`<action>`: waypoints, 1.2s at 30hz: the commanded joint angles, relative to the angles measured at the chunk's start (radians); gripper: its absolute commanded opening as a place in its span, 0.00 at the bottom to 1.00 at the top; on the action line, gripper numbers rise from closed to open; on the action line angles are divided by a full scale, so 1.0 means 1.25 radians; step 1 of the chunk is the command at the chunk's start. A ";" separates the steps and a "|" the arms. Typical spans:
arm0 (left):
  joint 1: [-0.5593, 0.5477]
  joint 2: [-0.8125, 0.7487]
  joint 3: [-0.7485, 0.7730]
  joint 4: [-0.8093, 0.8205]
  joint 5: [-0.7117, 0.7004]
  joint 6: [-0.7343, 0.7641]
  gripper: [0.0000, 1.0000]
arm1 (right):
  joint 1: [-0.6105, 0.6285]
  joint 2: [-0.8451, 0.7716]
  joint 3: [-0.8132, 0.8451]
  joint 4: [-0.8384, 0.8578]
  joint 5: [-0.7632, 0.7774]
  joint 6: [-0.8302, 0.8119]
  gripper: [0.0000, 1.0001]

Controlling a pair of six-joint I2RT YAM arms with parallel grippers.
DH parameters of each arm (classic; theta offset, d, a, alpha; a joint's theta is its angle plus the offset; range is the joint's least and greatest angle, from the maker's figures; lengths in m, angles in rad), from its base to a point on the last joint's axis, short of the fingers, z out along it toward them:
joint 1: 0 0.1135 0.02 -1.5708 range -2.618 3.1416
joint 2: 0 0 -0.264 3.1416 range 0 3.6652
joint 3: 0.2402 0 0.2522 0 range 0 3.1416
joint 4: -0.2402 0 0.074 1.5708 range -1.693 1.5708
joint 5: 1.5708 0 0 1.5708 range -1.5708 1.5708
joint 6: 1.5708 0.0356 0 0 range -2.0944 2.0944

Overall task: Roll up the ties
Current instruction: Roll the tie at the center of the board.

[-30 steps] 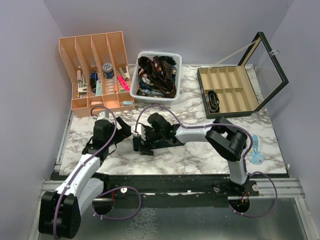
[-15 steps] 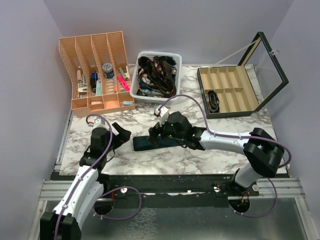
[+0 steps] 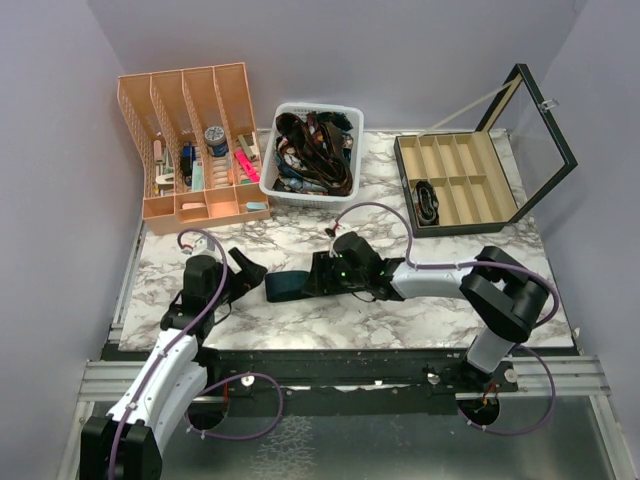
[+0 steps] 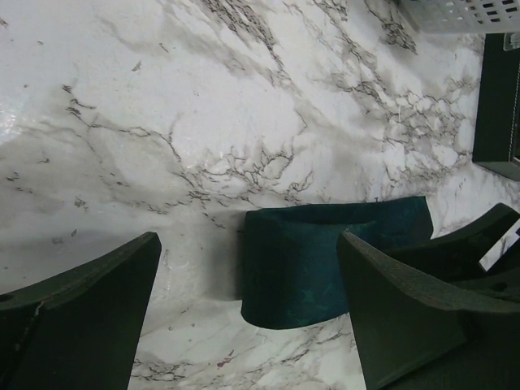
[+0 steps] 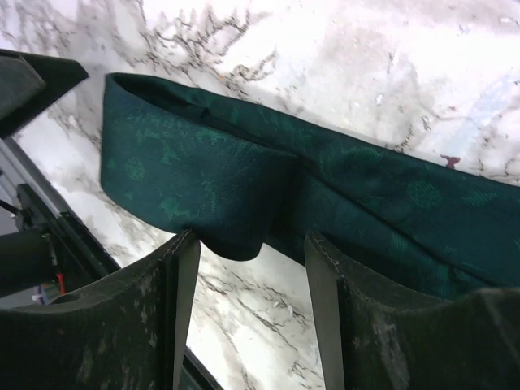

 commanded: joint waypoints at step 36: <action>0.003 0.048 -0.087 0.155 0.147 0.003 0.89 | -0.029 0.030 0.111 -0.051 -0.058 0.029 0.57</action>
